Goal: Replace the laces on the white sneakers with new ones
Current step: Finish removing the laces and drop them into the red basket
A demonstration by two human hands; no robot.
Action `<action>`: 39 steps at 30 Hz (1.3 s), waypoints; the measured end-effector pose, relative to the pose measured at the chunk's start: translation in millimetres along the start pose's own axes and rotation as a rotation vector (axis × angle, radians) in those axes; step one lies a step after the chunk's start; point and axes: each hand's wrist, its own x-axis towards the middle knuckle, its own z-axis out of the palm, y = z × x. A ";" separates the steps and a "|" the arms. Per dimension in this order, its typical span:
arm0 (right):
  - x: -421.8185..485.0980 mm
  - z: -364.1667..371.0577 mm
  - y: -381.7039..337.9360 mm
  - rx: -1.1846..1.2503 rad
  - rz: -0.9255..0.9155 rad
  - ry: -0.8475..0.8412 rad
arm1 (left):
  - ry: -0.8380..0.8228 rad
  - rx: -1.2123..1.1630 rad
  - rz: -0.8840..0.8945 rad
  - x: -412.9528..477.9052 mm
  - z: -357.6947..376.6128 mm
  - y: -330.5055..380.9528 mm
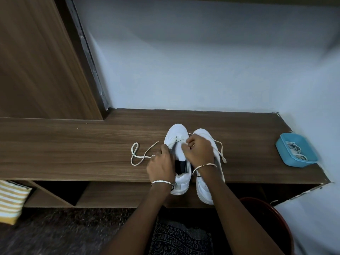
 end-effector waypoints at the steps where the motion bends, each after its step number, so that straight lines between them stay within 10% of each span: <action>1: -4.9 7.1 -1.7 -0.070 0.005 -0.079 | -0.014 -0.055 0.022 3.1 0.4 -1.4; 6: -17.7 20.9 6.3 -0.219 -0.005 -0.037 | -0.079 -0.287 0.187 24.5 -3.2 -5.6; 19: -14.7 18.8 6.2 -0.327 0.080 -0.030 | -0.197 0.093 0.254 65.9 -1.5 32.6; 27: -13.9 19.2 7.7 -0.365 0.091 -0.037 | -0.212 -0.301 -0.159 78.4 -2.9 19.2; 32: -13.3 20.6 7.5 -0.369 0.095 -0.040 | -0.363 -1.125 -0.667 95.2 29.2 -3.0; 39: -11.2 20.6 8.4 -0.338 0.123 -0.040 | -0.049 -0.448 0.175 80.7 -4.8 12.0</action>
